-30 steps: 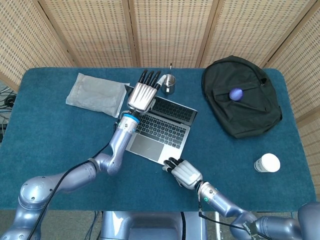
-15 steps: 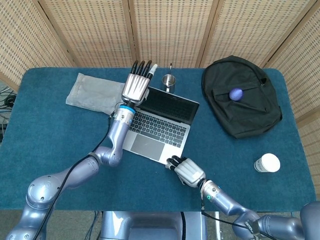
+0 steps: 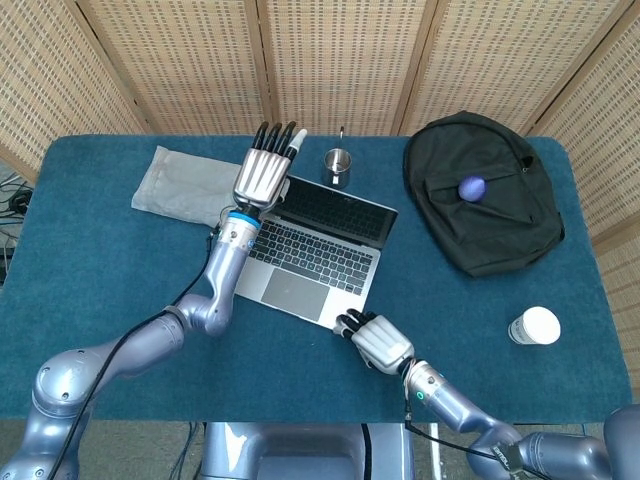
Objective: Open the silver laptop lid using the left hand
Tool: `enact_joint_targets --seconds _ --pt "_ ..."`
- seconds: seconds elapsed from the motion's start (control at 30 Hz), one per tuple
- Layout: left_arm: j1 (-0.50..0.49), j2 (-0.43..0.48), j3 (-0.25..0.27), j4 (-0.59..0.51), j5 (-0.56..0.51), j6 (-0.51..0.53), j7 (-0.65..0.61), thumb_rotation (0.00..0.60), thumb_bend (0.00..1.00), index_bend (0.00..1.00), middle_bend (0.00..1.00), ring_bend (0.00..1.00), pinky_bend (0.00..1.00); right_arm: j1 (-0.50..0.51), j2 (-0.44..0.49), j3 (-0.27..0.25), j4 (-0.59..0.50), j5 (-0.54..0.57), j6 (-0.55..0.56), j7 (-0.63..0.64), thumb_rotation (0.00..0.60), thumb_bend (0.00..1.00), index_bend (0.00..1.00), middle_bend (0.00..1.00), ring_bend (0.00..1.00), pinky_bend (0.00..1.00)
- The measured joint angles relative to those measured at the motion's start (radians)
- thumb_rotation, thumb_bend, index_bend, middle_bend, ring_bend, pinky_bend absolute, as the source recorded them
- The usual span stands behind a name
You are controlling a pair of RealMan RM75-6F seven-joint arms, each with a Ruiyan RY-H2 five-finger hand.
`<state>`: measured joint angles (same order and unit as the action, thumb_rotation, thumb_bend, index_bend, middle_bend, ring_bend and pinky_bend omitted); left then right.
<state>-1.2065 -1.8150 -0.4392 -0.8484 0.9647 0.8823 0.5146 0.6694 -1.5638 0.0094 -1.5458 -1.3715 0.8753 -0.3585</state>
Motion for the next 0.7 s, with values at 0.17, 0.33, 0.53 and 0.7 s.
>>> enact_joint_targets --seconds 0.17,0.33,0.53,0.7 --pt "0.045 0.076 0.031 -0.127 0.056 0.037 -0.031 0.600 0.46 0.00 0.00 0.00 0.00 -0.012 0.020 0.008 -0.035 -0.033 0.052 0.025 0.600 1.00 0.20 0.13 0.11 0.27" --pt "0.112 0.200 0.067 -0.316 0.113 0.091 -0.048 0.600 0.45 0.00 0.00 0.00 0.00 -0.026 0.077 0.017 -0.114 -0.077 0.113 0.045 0.600 1.00 0.20 0.13 0.11 0.27" --pt "0.239 0.377 0.101 -0.572 0.159 0.203 -0.066 0.600 0.12 0.00 0.00 0.00 0.00 -0.080 0.178 0.015 -0.201 -0.137 0.242 0.062 0.600 0.89 0.20 0.10 0.09 0.27" --pt "0.423 0.543 0.139 -0.786 0.179 0.370 -0.109 0.600 0.00 0.00 0.00 0.00 0.00 -0.174 0.270 -0.001 -0.216 -0.199 0.419 0.131 0.600 0.51 0.20 0.07 0.04 0.22"
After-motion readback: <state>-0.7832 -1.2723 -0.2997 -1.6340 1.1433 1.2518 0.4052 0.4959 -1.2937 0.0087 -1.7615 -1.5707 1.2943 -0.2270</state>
